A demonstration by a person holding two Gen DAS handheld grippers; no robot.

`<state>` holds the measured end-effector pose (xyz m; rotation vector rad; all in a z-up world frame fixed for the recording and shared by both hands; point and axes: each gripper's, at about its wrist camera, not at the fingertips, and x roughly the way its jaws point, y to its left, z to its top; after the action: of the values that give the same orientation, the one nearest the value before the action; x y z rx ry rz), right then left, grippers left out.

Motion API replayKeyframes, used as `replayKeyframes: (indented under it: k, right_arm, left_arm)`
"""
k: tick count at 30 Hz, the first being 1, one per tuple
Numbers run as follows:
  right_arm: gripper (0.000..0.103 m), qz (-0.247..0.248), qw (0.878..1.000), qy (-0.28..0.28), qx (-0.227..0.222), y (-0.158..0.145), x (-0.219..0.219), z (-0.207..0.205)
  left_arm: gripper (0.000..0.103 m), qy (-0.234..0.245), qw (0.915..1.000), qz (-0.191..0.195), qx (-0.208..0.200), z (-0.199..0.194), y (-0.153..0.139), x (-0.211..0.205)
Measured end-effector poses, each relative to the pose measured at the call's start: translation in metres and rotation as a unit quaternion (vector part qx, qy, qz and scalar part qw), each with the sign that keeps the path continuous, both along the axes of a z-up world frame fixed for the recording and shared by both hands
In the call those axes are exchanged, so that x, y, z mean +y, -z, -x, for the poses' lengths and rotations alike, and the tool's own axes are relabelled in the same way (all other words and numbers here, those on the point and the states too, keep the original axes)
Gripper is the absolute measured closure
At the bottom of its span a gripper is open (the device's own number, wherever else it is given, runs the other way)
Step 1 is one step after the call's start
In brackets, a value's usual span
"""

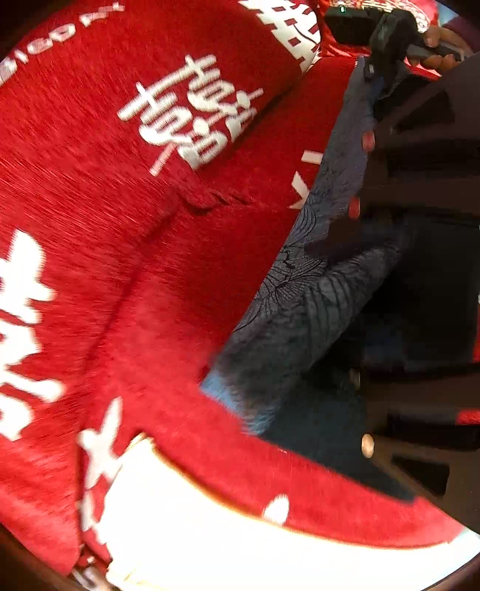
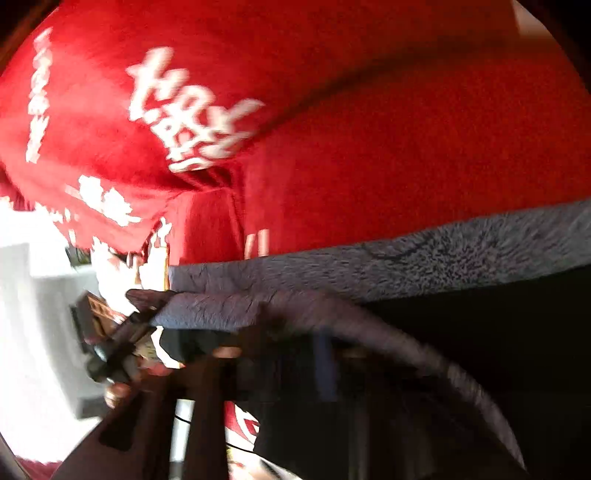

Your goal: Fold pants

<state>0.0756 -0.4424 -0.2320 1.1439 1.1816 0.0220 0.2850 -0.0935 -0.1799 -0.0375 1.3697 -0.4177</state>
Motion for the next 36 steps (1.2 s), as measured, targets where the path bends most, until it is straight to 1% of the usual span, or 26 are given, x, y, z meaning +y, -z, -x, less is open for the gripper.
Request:
replayKeyframes:
  k: [1, 2, 3, 5, 6, 8, 9, 10, 11, 12, 13, 14, 15, 16, 18, 19, 21, 22, 24, 26, 28, 29, 32, 34, 36]
  right_arm:
    - [0.04, 0.014, 1.0, 0.0, -0.012, -0.012, 0.002, 0.0]
    - [0.041, 0.024, 0.999, -0.002, -0.024, -0.022, 0.005, 0.002]
    - [0.041, 0.032, 0.999, -0.013, -0.04, -0.034, 0.011, 0.003]
    - [0.051, 0.043, 0.997, -0.039, -0.059, -0.045, 0.021, 0.003]
    - [0.052, 0.046, 0.995, -0.055, -0.063, -0.047, 0.029, -0.002]
    - [0.053, 0.064, 0.992, -0.099, -0.047, -0.038, 0.043, -0.016]
    - [0.053, 0.076, 0.99, -0.115, -0.034, -0.03, 0.049, -0.025]
    - [0.053, 0.081, 0.988, -0.132, -0.02, -0.015, 0.053, -0.035]
    - [0.054, 0.09, 0.986, -0.14, -0.007, -0.005, 0.055, -0.044]
    - [0.058, 0.099, 0.985, -0.142, 0.005, 0.003, 0.054, -0.05]
    - [0.061, 0.096, 0.986, -0.133, -0.005, 0.005, 0.048, -0.055]
    - [0.061, 0.095, 0.988, -0.123, -0.013, 0.004, 0.04, -0.058]
    - [0.06, 0.108, 0.988, -0.111, -0.009, 0.001, 0.032, -0.059]
    - [0.058, 0.125, 0.988, -0.093, -0.007, -0.003, 0.021, -0.055]
    - [0.052, 0.147, 0.988, -0.05, 0.006, -0.012, -0.001, -0.046]
    - [0.05, 0.144, 0.989, -0.033, 0.009, -0.015, -0.013, -0.039]
    - [0.05, 0.12, 0.993, 0.0, -0.002, -0.025, -0.031, -0.02]
    - [0.048, 0.118, 0.993, 0.006, -0.002, -0.03, -0.035, -0.011]
    - [0.048, 0.122, 0.992, 0.006, 0.002, -0.039, -0.035, 0.004]
    - [0.047, 0.114, 0.993, 0.014, 0.006, -0.046, -0.031, 0.027]
    - [0.046, 0.099, 0.994, 0.034, 0.012, -0.049, -0.024, 0.053]
    - [0.046, 0.093, 0.995, 0.044, 0.014, -0.05, -0.021, 0.065]
    - [0.046, 0.089, 0.992, 0.085, 0.0, -0.061, -0.011, 0.104]
    - [0.044, 0.091, 0.99, 0.112, -0.006, -0.067, -0.004, 0.131]
    - [0.043, 0.088, 0.987, 0.132, -0.005, -0.072, 0.005, 0.155]
  left_arm:
    - [0.028, -0.005, 0.9997, -0.014, -0.022, 0.003, -0.011, 0.003]
    - [0.026, -0.008, 0.9987, -0.019, -0.046, 0.007, -0.024, 0.008]
    - [0.026, -0.008, 0.9985, -0.018, -0.051, 0.009, -0.029, 0.01]
    - [0.026, -0.009, 0.9988, -0.023, -0.043, 0.01, -0.028, 0.011]
    - [0.026, -0.006, 0.999, -0.029, -0.035, 0.011, -0.021, 0.008]
    - [0.026, 0.008, 0.9984, -0.054, -0.015, 0.014, 0.004, -0.004]
    - [0.026, 0.013, 0.9978, -0.063, -0.011, 0.016, 0.014, -0.01]
    - [0.026, 0.017, 0.9967, -0.079, -0.01, 0.018, 0.027, -0.018]
    - [0.025, 0.023, 0.9935, -0.109, -0.023, 0.021, 0.039, -0.025]
    - [0.021, 0.032, 0.9912, -0.123, -0.038, 0.024, 0.043, -0.032]
    - [0.011, 0.049, 0.9888, -0.13, -0.053, 0.028, 0.047, -0.04]
    - [0.009, 0.063, 0.9858, -0.143, -0.06, 0.033, 0.05, -0.046]
    - [0.009, 0.072, 0.9831, -0.155, -0.066, 0.035, 0.051, -0.05]
    - [0.009, 0.081, 0.9807, -0.163, -0.071, 0.038, 0.053, -0.052]
    - [0.009, 0.084, 0.9799, -0.168, -0.067, 0.038, 0.052, -0.052]
    - [0.009, 0.082, 0.9804, -0.168, -0.061, 0.037, 0.051, -0.052]
    - [0.009, 0.077, 0.9811, -0.171, -0.049, 0.038, 0.045, -0.05]
    - [0.009, 0.075, 0.9816, -0.169, -0.047, 0.04, 0.041, -0.05]
    - [0.009, 0.079, 0.9825, -0.164, -0.041, 0.046, 0.034, -0.051]
    - [0.009, 0.088, 0.9829, -0.158, -0.035, 0.057, 0.028, -0.055]
    - [0.009, 0.106, 0.9829, -0.146, -0.036, 0.071, 0.019, -0.062]
    - [0.009, 0.12, 0.982, -0.14, -0.041, 0.078, 0.014, -0.066]
    - [0.009, 0.168, 0.9766, -0.123, -0.054, 0.107, 0.001, -0.081]
    - [0.009, 0.194, 0.9727, -0.116, -0.054, 0.124, -0.005, -0.088]
    - [0.009, 0.214, 0.9703, -0.098, -0.055, 0.142, -0.014, -0.093]
